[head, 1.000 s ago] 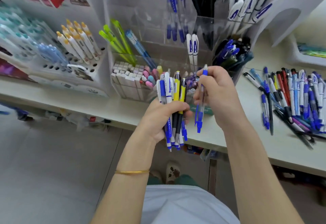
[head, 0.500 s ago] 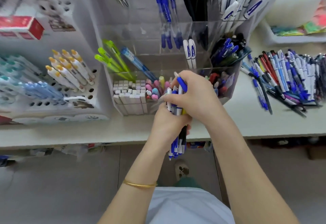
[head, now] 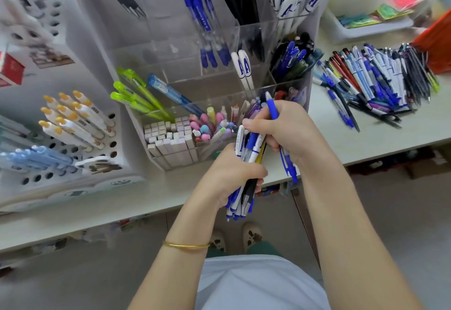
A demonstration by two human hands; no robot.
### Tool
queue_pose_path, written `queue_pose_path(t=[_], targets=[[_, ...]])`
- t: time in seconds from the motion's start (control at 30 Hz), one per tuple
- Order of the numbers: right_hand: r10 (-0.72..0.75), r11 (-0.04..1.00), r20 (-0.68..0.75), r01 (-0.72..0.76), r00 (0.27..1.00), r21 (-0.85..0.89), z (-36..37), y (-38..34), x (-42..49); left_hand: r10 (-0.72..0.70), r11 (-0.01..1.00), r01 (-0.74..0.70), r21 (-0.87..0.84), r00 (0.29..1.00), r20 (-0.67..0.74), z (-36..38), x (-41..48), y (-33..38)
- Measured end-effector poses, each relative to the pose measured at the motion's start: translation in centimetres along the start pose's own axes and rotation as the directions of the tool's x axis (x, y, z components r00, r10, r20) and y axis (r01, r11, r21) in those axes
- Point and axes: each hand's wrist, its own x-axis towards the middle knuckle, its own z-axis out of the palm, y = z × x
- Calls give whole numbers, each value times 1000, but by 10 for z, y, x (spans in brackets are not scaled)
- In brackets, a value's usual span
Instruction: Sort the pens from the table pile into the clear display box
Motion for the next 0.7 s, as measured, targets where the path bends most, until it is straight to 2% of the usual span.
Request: queue_pose_path(t=[0.2,0.3,0.43,0.7], targets=[[26,999,-5,-26,1000,43,-11,4,4,-4,999,9,-43,993,115,2,3,0],[0,998,-17,1,1000,56,-12,7,5,-4,980,37,-195,986,167,5,3,-1],[-60,997,-20,61,998,52,-9,8,6,29,877,77,-475,977,212,10,2,-3],[-195,981,-70,194,978,-25,-1,13,7,55,636,191,-748,955,291,14,4,-6]])
